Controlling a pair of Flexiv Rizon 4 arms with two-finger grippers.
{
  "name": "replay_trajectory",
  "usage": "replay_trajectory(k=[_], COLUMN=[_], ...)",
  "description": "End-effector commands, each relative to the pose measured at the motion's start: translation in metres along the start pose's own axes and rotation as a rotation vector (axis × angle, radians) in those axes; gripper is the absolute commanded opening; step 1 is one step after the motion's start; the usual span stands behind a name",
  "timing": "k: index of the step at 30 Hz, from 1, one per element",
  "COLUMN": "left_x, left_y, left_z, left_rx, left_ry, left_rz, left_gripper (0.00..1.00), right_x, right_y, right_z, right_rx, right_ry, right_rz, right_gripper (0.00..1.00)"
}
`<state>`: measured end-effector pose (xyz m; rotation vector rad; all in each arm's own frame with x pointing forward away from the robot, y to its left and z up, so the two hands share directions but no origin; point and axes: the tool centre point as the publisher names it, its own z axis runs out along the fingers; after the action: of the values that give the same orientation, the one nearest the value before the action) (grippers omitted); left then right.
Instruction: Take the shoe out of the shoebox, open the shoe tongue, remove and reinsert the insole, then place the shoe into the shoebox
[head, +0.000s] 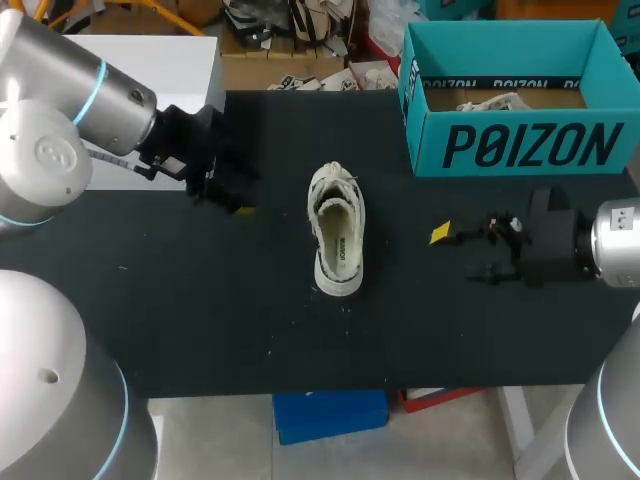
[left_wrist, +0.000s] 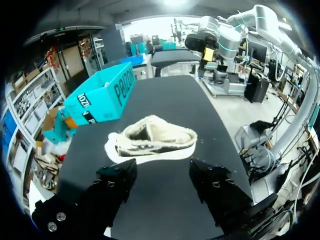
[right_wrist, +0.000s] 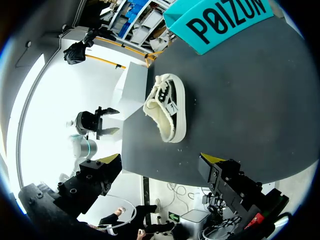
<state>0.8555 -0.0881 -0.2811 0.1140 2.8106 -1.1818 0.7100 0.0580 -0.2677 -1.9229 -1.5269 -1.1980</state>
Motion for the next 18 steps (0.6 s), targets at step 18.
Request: replay_trajectory(k=[18], left_x=[-0.043], left_y=[-0.031], left_z=[0.101], left_rx=[-0.045], left_ry=[0.144], left_rz=[-0.033], left_gripper=[0.00], right_x=[0.001], right_y=[0.000], right_z=[0.001], right_rx=[-0.001], right_ry=[-0.003], right_rz=[0.001], right_gripper=[1.00])
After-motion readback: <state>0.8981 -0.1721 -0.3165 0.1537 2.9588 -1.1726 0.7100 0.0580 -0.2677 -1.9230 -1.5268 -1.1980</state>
